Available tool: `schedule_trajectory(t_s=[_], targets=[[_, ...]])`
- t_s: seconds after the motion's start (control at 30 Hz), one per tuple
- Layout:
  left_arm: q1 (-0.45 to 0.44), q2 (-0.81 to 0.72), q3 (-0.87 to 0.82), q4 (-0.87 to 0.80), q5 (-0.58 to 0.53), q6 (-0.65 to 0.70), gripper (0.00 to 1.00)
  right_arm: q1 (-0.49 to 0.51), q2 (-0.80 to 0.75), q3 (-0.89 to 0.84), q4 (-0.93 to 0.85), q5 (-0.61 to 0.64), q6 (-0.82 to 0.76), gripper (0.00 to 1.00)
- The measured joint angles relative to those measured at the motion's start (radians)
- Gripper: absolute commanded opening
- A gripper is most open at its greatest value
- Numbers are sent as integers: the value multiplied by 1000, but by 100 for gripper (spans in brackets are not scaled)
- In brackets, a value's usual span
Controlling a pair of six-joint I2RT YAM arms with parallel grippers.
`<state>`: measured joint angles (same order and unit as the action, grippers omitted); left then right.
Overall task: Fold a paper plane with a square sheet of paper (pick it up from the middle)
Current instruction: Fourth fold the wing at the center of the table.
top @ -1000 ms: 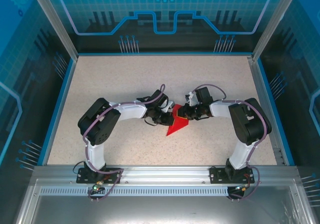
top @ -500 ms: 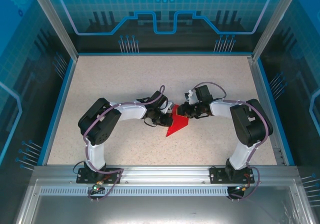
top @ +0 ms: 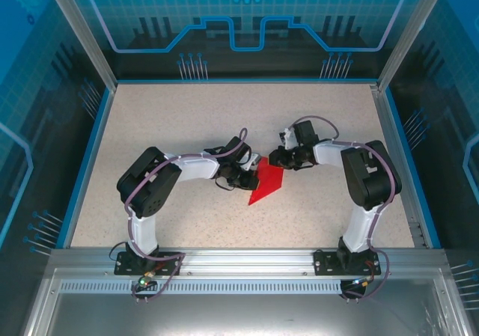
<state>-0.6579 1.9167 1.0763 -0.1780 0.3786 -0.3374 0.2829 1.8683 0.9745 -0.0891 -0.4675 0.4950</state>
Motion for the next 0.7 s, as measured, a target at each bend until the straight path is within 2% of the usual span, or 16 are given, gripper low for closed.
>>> schedule_trajectory(t_s=[0.3,0.47,0.7], targets=[[0,0,-6,18,0,6,3,-69,40,28,-14,-60,-10,21],[0,0,-6,17,0,8,6,-146,39,29,-4,-54,-10,21],[0,0,-3,9,0,8,11,-184,-40,27,-30,-45,-27,22]])
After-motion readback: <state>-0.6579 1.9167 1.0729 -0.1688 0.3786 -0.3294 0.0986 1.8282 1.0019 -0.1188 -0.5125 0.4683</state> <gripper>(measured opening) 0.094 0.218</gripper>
